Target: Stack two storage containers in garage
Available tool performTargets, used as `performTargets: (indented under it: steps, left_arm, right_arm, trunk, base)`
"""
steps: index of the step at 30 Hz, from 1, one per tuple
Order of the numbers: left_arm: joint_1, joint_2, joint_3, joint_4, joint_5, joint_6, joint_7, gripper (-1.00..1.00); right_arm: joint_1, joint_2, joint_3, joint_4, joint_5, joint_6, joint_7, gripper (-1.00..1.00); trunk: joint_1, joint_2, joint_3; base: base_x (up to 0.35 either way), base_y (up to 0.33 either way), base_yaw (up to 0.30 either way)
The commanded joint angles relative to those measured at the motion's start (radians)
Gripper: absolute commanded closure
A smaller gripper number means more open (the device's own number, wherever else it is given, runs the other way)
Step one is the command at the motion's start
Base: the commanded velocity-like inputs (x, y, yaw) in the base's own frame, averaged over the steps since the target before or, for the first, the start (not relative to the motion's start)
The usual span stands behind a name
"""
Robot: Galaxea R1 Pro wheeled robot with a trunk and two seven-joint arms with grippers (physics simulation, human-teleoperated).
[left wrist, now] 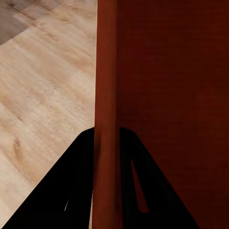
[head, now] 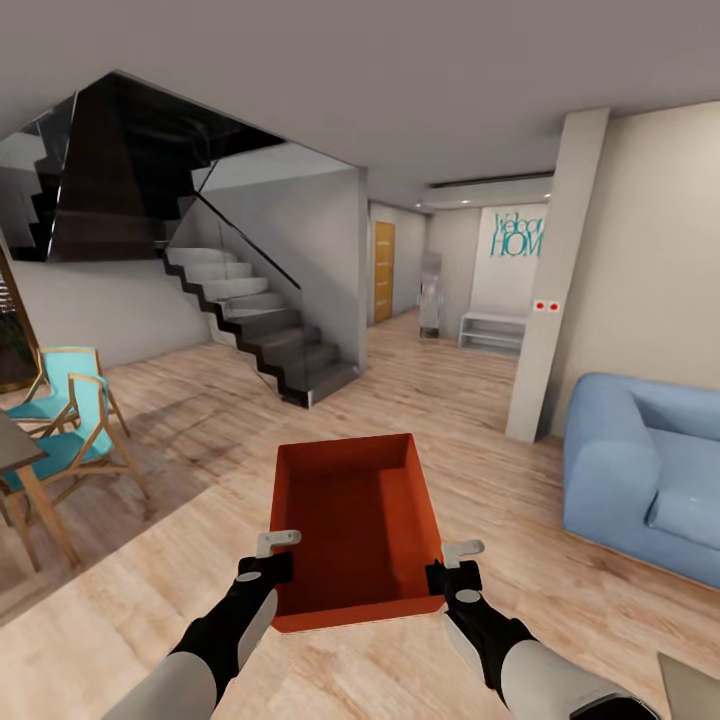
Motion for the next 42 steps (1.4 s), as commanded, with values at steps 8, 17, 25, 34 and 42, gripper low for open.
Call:
performTargets:
  steps: [8, 17, 25, 34, 42]
  left_arm:
    - [-0.001, -0.003, 0.007, -0.012, 0.018, 0.007, 0.01, 1.0]
    - [-0.001, -0.002, 0.007, -0.013, 0.018, 0.007, 0.01, 1.0]
    - [-0.001, -0.001, 0.007, -0.013, 0.017, 0.007, 0.01, 1.0]
    - [-0.001, -0.001, 0.007, -0.013, 0.017, 0.007, 0.01, 1.0]
    - [-0.001, -0.001, 0.007, -0.012, 0.018, 0.008, 0.01, 1.0]
  right_arm:
    - [0.0, 0.054, -0.004, 0.003, -0.014, -0.004, -0.001, 1.0]
    - [0.0, 0.059, -0.003, 0.003, -0.014, -0.003, -0.003, 1.0]
    - [0.0, 0.073, -0.004, 0.004, -0.016, -0.002, -0.015, 1.0]
    - [0.0, 0.073, -0.004, 0.004, -0.013, -0.003, -0.015, 1.0]
    - [0.0, 0.073, -0.004, 0.004, -0.014, -0.003, -0.014, 1.0]
  trunk:
    - [0.001, -0.001, -0.002]
    - [0.001, -0.001, -0.002]
    - [0.001, -0.001, -0.002]
    - [0.001, -0.001, -0.002]
    - [0.001, -0.001, -0.002]
  base:
    - [0.323, 0.0, 0.0]
    - [0.323, 0.0, 0.0]
    - [0.323, 0.0, -0.141]
    - [0.323, 0.0, -0.225]
    - [0.323, 0.0, -0.031]
